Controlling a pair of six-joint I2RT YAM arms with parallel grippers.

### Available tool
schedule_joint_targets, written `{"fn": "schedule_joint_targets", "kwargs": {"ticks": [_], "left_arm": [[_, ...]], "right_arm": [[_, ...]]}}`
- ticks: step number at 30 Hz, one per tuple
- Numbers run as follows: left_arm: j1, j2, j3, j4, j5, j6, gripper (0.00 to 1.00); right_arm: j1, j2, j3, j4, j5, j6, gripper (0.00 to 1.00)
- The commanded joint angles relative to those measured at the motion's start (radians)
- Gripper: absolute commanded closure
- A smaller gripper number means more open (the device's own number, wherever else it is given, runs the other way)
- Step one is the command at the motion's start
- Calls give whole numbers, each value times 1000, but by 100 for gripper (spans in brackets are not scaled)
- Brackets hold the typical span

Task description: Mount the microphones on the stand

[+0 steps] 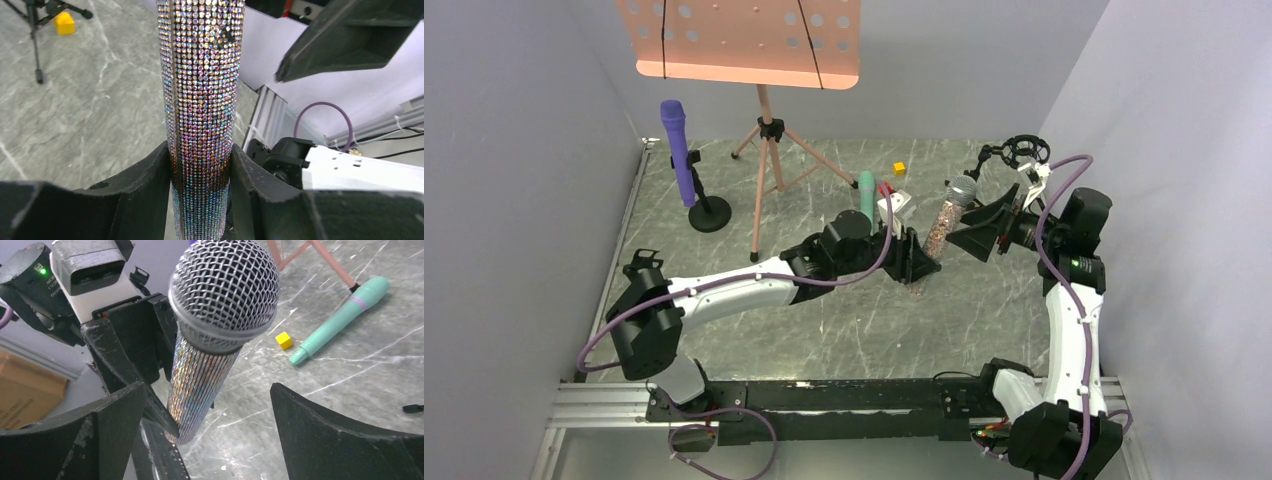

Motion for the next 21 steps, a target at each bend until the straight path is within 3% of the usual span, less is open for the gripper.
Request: {"fn": "schedule_joint_targets", "kwargs": {"ticks": [1, 6, 13, 21], "left_arm": [[-25, 15, 69, 96, 32, -27, 100], [-43, 26, 72, 109, 25, -23, 100], [-49, 29, 64, 113, 16, -12, 100], [-50, 40, 68, 126, 22, -12, 100]], "right_arm": [[28, -23, -32, 166, -4, 188, 0], [34, -18, -39, 226, 3, 279, 0], [35, -8, -90, 486, -23, 567, 1], [35, -18, -128, 517, -7, 626, 6]]}}
